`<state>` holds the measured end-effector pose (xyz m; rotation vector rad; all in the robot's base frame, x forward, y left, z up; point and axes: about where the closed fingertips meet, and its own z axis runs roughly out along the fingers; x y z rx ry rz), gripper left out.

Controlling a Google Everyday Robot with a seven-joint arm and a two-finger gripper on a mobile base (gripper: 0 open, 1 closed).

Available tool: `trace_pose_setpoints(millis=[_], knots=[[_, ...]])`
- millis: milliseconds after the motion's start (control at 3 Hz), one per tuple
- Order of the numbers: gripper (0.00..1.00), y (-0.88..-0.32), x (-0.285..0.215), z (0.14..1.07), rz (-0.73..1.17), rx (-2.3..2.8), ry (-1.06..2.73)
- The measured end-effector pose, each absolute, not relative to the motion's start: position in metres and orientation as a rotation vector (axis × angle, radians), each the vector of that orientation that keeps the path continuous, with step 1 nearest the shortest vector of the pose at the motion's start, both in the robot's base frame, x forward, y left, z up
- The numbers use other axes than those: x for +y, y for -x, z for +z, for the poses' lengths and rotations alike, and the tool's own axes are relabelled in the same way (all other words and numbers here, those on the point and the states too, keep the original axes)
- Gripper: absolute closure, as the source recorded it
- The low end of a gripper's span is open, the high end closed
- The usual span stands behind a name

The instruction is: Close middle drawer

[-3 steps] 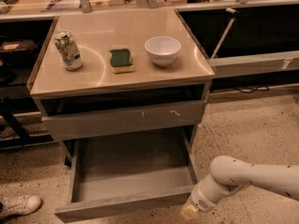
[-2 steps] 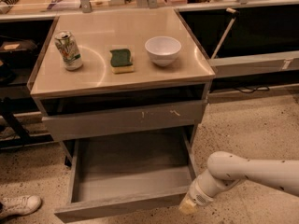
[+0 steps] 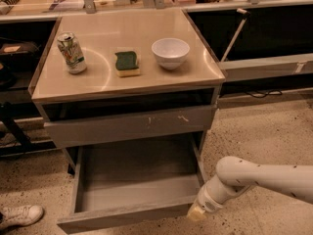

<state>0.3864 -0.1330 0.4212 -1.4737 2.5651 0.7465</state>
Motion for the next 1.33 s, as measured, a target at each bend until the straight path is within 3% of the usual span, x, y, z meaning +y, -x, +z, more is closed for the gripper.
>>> trace_pose_setpoints(millis=[1000,1333], knots=[[0.12,-0.3864,-0.1330,0.4212,0.747,2.565,1.474],[0.00,-0.3863,-0.1329,0.4211,0.747,2.565,1.474]])
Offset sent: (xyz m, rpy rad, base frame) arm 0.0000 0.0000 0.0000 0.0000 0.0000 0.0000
